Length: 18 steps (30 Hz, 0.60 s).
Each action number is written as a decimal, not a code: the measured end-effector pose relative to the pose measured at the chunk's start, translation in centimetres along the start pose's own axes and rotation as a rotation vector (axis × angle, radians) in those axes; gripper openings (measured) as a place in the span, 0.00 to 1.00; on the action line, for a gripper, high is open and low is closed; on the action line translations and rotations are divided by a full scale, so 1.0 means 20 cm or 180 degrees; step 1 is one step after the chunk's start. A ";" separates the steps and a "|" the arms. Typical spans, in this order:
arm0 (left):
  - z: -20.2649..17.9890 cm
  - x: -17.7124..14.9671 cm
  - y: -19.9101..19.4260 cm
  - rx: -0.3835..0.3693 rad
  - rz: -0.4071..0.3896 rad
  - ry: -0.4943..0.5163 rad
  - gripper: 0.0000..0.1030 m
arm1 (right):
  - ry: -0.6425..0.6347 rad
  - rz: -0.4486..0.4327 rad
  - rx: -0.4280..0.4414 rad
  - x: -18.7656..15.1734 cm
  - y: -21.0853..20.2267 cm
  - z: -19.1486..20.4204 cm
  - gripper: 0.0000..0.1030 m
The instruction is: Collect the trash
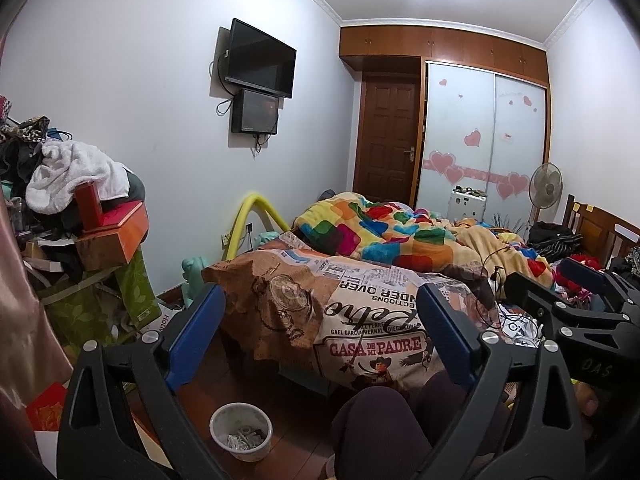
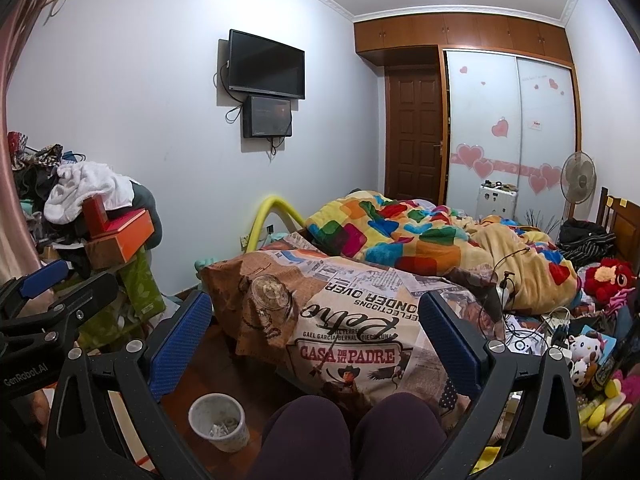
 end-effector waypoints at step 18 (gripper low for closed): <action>0.00 0.00 0.00 0.0007 0.0018 0.0027 0.94 | 0.0009 0.0034 0.0026 -0.03 0.00 0.02 1.00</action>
Point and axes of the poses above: each gripper's, at about its wrist camera, not at the fingertips, and y roughly the way its jaws point, z to its left, x to its top, the point moved 6 cm from there along y, roughly the way its jaws point, and after that the axes turned 12 degrees about x, right-handed, at the moved point
